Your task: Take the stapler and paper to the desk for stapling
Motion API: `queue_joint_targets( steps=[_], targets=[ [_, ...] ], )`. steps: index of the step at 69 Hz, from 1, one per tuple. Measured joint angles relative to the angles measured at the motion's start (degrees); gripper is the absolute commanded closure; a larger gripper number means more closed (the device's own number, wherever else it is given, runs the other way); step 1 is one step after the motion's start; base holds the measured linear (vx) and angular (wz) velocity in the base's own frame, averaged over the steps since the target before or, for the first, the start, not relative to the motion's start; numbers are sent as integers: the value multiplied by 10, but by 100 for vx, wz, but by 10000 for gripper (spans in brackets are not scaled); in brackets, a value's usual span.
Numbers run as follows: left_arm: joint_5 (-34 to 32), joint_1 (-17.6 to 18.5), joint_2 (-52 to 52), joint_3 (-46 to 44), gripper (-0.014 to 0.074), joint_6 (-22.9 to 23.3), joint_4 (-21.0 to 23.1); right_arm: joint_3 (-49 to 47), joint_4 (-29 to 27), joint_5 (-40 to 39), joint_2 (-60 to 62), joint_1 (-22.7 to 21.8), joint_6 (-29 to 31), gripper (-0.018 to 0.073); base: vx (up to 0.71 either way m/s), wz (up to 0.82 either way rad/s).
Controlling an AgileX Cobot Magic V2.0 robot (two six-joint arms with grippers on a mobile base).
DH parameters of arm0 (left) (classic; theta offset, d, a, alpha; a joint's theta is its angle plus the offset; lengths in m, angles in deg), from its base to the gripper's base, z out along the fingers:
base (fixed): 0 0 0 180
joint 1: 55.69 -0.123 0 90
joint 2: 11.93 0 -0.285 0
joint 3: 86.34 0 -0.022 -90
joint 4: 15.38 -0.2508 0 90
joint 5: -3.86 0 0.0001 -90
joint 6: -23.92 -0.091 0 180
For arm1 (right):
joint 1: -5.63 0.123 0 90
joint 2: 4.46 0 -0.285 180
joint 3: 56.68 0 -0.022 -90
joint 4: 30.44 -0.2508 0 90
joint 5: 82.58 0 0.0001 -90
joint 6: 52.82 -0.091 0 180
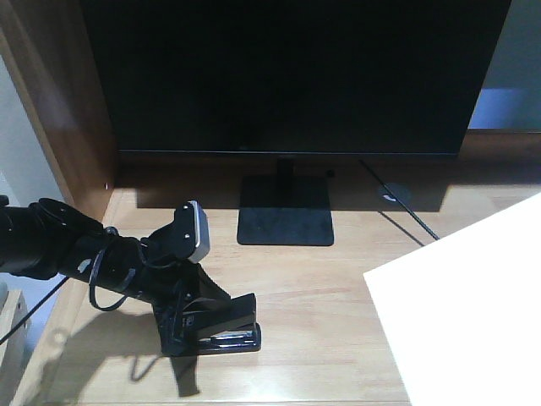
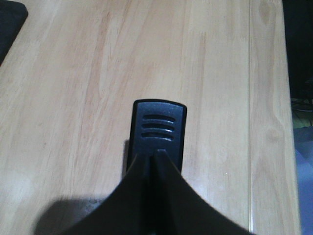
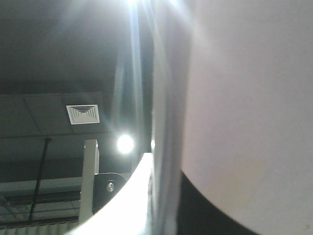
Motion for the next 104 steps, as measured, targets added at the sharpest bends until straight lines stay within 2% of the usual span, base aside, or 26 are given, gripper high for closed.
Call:
queue_joint_targets(
  steps=[32, 51, 71, 79, 88, 104],
  targets=[
    [0, 0, 0, 0, 603, 0, 0, 0, 0, 0, 0, 0, 0, 565, 0, 0],
    [0, 0, 0, 0, 603, 0, 0, 0, -19, 4, 0, 0, -1, 565, 0, 0],
    [0, 0, 0, 0, 603, 0, 0, 0, -35, 150, -3, 0, -7, 563, 0, 0],
    [0, 0, 0, 0, 603, 0, 0, 0, -41, 175, -28, 0, -7, 562, 0, 0],
    [0, 0, 0, 0, 603, 0, 0, 0, -49, 153, -87, 0, 13, 562, 0, 0],
    [0, 0, 0, 0, 603, 0, 0, 0, -60, 49, -237, 0, 30, 562, 0, 0]
  ],
)
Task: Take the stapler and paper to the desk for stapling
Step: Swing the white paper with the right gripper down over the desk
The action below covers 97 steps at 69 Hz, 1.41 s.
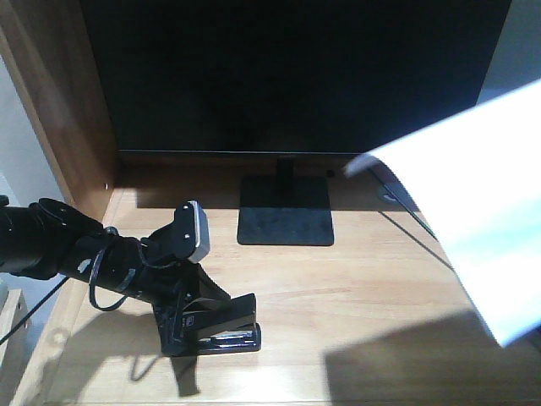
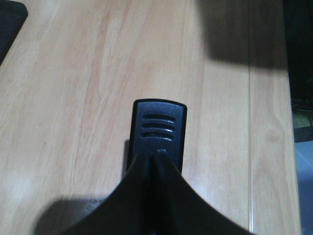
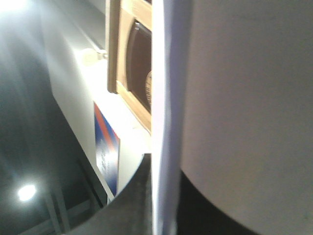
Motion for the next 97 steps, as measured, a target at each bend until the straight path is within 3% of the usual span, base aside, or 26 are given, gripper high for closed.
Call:
queue_joint_targets(
  steps=[17, 31, 42, 51, 68, 85, 97],
  targets=[
    [0, 0, 0, 0, 603, 0, 0, 0, 25, -20, -160, 0, -36, 562, 0, 0],
    [0, 0, 0, 0, 603, 0, 0, -11, 113, -17, -246, -36, -68, 562, 0, 0],
    [0, 0, 0, 0, 603, 0, 0, -16, 224, -17, -298, -92, -125, 562, 0, 0],
    [0, 0, 0, 0, 603, 0, 0, -16, 345, -17, -338, -132, -144, 562, 0, 0],
    [0, 0, 0, 0, 603, 0, 0, -19, 536, -18, -416, -138, -148, 562, 0, 0],
    [0, 0, 0, 0, 603, 0, 0, -20, 650, -18, -472, -138, -136, 562, 0, 0],
    [0, 0, 0, 0, 603, 0, 0, -22, 692, -17, -479, -129, -120, 562, 0, 0]
  ],
)
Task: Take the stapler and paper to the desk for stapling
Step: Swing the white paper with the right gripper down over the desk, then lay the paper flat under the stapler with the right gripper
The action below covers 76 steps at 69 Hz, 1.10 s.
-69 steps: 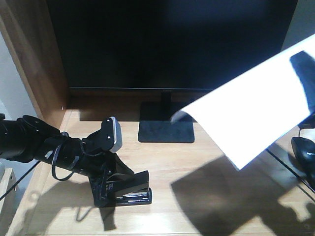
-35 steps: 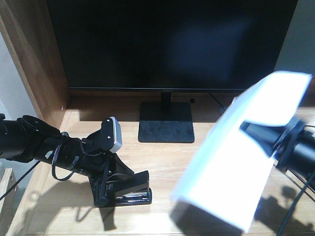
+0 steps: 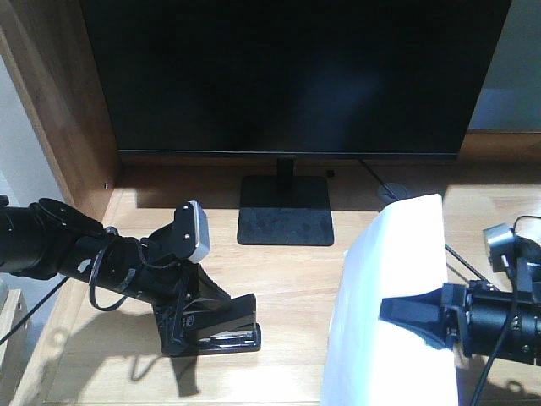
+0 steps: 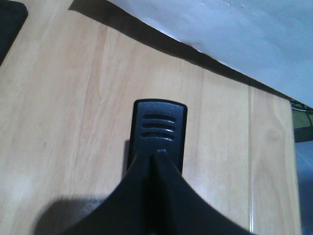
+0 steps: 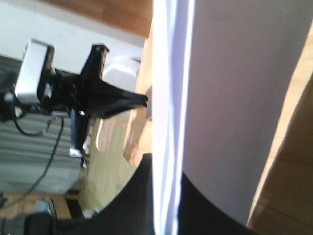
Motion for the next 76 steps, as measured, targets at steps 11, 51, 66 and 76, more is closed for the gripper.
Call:
queue_joint_targets(
  steps=[11, 51, 66, 76],
  targets=[
    [0, 0, 0, 0, 603, 0, 0, 0, -2, 1, 0, 63, 20, 562, 0, 0],
    [0, 0, 0, 0, 603, 0, 0, 0, -43, 93, -61, 124, 93, 562, 0, 0],
    [0, 0, 0, 0, 603, 0, 0, -1, -54, 139, -98, 124, 156, 562, 0, 0],
    [0, 0, 0, 0, 603, 0, 0, -1, -72, 142, -101, 124, 203, 562, 0, 0]
  ],
)
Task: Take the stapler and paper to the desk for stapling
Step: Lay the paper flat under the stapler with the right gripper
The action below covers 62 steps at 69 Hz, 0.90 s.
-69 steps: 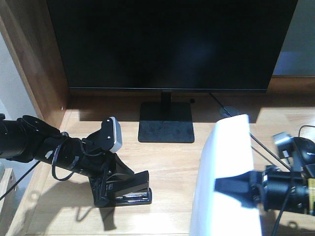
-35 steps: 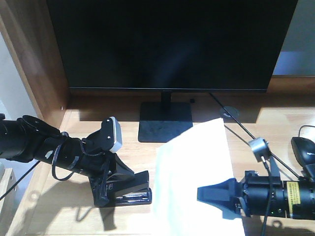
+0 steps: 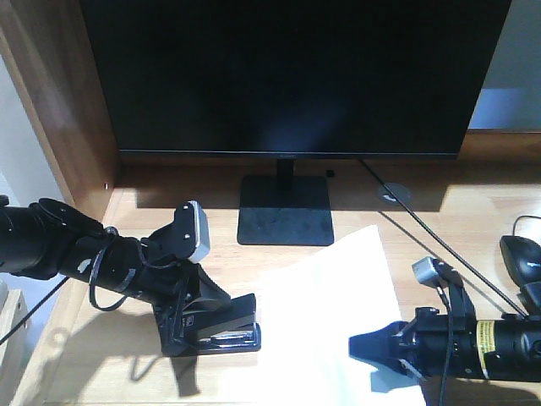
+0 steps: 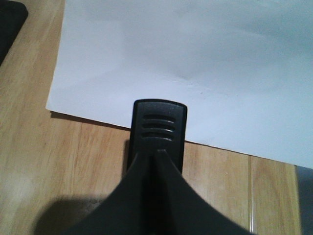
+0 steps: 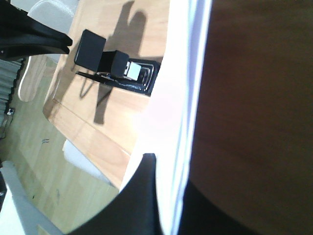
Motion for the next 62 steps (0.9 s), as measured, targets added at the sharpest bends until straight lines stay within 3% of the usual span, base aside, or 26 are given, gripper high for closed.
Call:
queue_joint_targets(
  steps=[17, 30, 46, 62],
  targets=[
    [0, 0, 0, 0, 603, 0, 0, 0, -47, -66, 0, 0, 86, 562, 0, 0],
    [0, 0, 0, 0, 603, 0, 0, 0, -79, -104, 0, 9, 103, 562, 0, 0],
    [0, 0, 0, 0, 603, 0, 0, 0, -95, -41, 0, 74, 103, 562, 0, 0],
    [0, 0, 0, 0, 603, 0, 0, 0, -172, 31, 0, 114, 101, 562, 0, 0]
  ],
)
